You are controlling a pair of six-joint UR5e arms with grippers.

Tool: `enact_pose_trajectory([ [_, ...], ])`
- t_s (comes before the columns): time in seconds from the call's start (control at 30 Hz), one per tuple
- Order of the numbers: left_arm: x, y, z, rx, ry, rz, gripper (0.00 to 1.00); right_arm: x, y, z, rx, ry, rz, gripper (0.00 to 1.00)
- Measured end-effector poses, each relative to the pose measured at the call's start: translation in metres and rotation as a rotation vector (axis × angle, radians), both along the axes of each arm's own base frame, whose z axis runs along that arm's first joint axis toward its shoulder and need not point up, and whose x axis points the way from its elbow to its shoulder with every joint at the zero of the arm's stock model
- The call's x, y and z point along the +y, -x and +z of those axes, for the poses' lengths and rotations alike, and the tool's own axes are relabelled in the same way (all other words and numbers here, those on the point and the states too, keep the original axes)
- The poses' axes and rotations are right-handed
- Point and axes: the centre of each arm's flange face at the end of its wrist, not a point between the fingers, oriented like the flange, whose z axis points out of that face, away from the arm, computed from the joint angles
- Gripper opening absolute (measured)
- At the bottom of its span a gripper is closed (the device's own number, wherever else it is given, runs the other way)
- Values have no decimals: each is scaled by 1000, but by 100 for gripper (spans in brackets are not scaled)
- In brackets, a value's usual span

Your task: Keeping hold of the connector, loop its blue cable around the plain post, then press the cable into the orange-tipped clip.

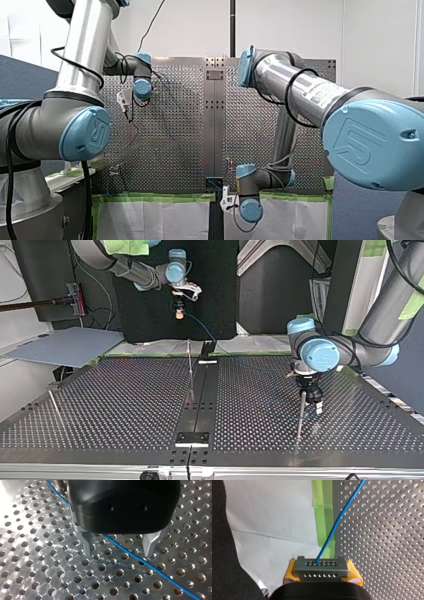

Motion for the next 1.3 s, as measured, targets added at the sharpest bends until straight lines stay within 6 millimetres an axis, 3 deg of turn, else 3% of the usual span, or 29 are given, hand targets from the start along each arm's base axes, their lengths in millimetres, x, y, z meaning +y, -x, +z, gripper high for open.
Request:
enact_pose_trajectory([
  [0.83,-3,1,-1,6,4,-7,98,23,40,83,-19,34,-9,0],
  [1.1,-3,1,-1,6,5,-5,98,15,44,117,-71,100,3,0],
  [1.3,-3,2,-1,9,5,-4,98,-6,46,149,-149,165,1,0],
])
